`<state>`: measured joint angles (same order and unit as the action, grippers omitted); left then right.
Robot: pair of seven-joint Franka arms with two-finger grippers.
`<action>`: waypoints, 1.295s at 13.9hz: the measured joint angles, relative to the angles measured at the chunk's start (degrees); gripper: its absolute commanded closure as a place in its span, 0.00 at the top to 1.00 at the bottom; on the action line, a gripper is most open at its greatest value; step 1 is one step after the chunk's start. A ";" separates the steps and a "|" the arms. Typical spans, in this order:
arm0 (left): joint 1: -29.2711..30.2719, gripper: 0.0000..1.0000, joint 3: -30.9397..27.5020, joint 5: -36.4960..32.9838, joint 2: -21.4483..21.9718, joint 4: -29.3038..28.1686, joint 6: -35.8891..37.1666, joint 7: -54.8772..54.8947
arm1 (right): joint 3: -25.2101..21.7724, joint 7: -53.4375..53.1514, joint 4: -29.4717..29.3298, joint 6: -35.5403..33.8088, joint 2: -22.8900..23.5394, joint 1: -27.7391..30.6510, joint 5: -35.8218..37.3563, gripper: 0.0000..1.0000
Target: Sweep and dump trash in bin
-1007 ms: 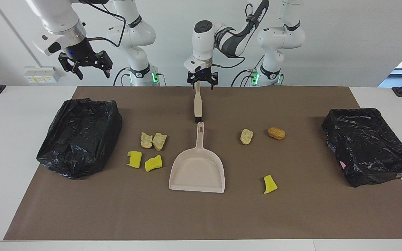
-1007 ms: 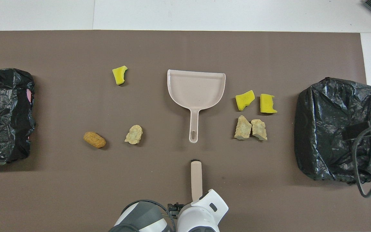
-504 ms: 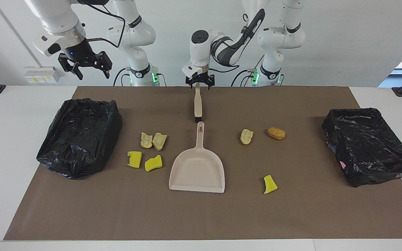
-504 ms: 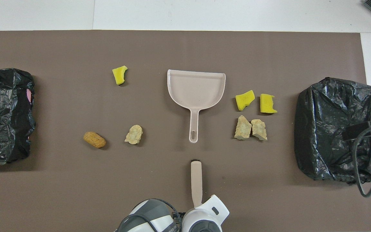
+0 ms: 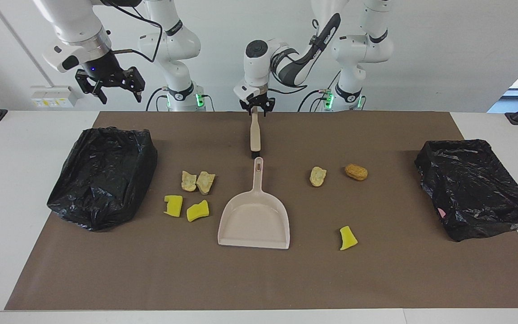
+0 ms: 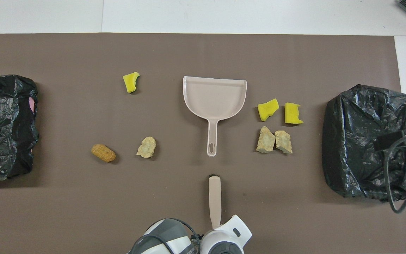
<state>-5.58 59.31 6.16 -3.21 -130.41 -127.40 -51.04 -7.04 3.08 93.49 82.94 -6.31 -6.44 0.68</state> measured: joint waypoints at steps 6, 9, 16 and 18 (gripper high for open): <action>0.08 0.00 -0.26 0.00 0.02 0.54 0.33 0.36 | 1.08 -4.51 -2.83 4.00 5.13 -2.28 -0.69 1.00; 0.07 0.00 -3.24 -0.01 0.44 4.26 7.67 1.77 | 3.21 -5.73 -3.03 8.45 7.71 -2.46 -1.22 1.00; 0.14 0.00 -22.00 -0.20 6.26 14.37 27.04 14.56 | 5.80 -17.51 -2.92 17.18 18.24 -7.34 -4.50 1.00; 0.30 0.00 -27.16 -0.24 8.35 14.30 29.55 18.62 | 5.84 -20.63 -2.59 17.46 20.10 -9.21 -4.94 1.00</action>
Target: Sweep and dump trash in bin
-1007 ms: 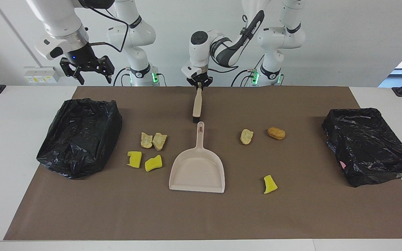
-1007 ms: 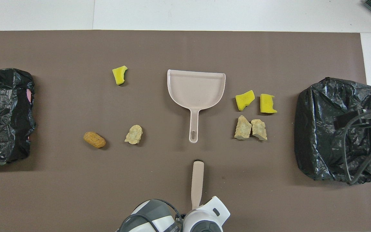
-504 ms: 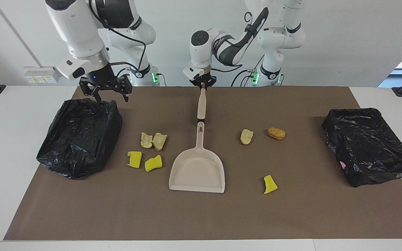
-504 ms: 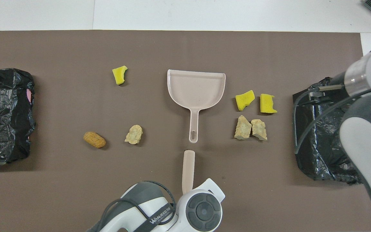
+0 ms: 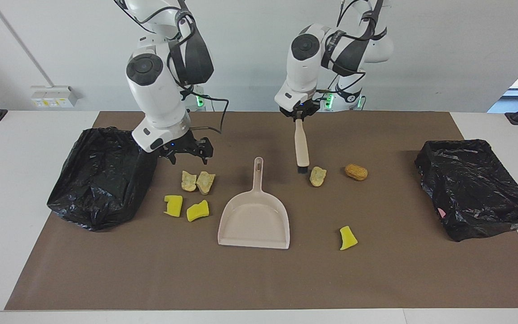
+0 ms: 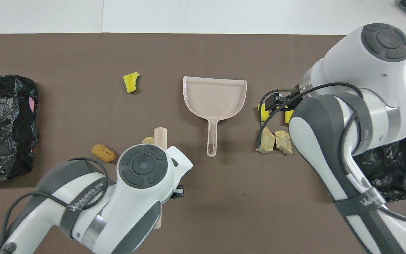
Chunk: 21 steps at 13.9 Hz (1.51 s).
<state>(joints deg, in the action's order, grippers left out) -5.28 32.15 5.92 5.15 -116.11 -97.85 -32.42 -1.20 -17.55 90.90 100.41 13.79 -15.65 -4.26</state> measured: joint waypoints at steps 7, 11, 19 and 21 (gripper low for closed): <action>0.49 0.00 -16.19 -7.88 0.07 -0.59 -0.39 11.71 | 0.10 -10.33 5.05 6.65 1.19 -7.38 -2.31 1.00; 0.51 0.00 -22.64 -8.24 -1.83 -0.55 -13.29 24.60 | 0.13 -17.75 6.27 9.60 3.16 -12.70 -2.33 1.00; 0.50 0.00 -26.02 -15.77 -18.88 20.43 -16.38 51.87 | 0.13 -22.84 10.33 17.45 7.55 -16.82 -2.37 1.00; 0.53 0.00 -26.22 -15.95 -24.19 26.63 -16.30 55.59 | 0.05 -22.89 10.33 17.80 7.56 -16.85 -2.44 1.00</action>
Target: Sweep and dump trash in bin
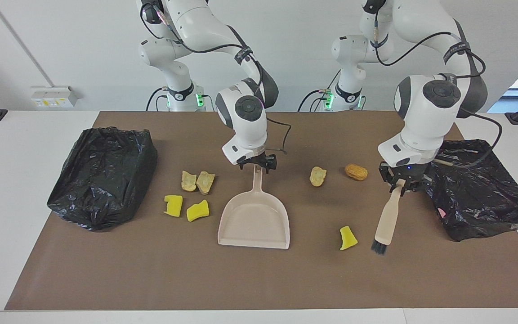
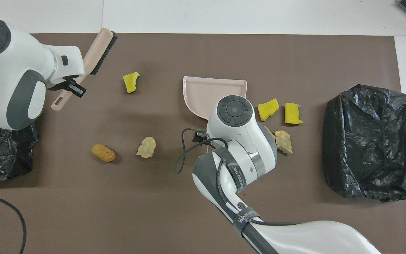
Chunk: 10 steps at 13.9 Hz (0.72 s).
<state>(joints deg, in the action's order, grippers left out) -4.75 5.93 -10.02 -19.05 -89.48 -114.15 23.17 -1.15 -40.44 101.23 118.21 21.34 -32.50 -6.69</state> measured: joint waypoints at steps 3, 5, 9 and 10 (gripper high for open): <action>0.00 0.00 -0.06 -2.52 -6.69 7.15 0.12 1.49 | -0.10 0.00 0.00 0.35 0.00 0.00 -0.62 0.60; -0.02 0.00 -0.01 -3.95 -10.35 10.68 0.18 3.58 | -0.11 0.00 0.02 0.90 0.11 0.00 -1.76 0.26; -0.30 0.00 0.45 -9.32 -13.14 12.32 -0.83 15.24 | -0.18 0.05 -0.23 1.15 0.23 0.01 -1.95 0.00; -0.39 0.00 0.55 -9.68 -13.40 12.26 -1.30 17.87 | -0.21 0.12 -0.39 1.15 0.22 0.01 -1.86 0.00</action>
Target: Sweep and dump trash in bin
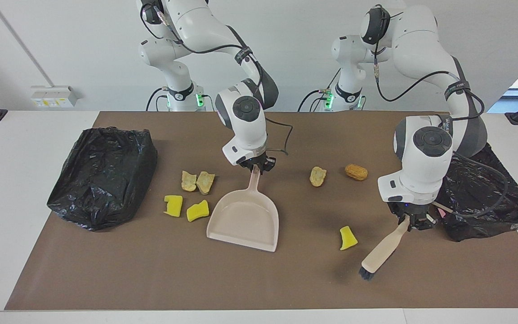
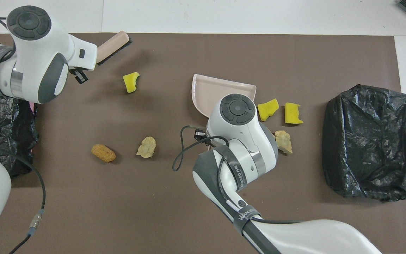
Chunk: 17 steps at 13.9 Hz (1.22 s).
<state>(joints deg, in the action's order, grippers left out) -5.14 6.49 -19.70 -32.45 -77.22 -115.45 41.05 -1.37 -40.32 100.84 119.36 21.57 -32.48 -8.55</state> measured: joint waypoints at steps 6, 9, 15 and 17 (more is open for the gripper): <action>-1.64 0.00 0.19 -4.94 -3.28 -0.48 -2.79 6.02 | 0.04 10.20 -0.38 -0.14 -0.01 -0.16 1.13 0.00; -1.74 0.00 0.18 -5.95 -4.21 -0.49 -4.27 15.67 | -0.44 28.23 -0.52 -0.89 -0.35 0.27 1.04 0.00; -2.04 0.00 0.23 -6.04 -0.78 -6.79 -4.31 19.15 | -0.85 57.12 -0.68 -11.91 -7.48 6.27 1.20 0.00; -1.88 0.00 0.14 -6.04 3.14 -12.26 -4.75 19.17 | -0.89 67.18 1.05 -13.17 -10.23 8.24 1.22 0.00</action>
<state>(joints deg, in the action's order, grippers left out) -7.02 6.63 -25.73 -29.31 -89.47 -120.20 60.22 -2.26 26.86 101.89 106.18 11.34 -24.24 -7.33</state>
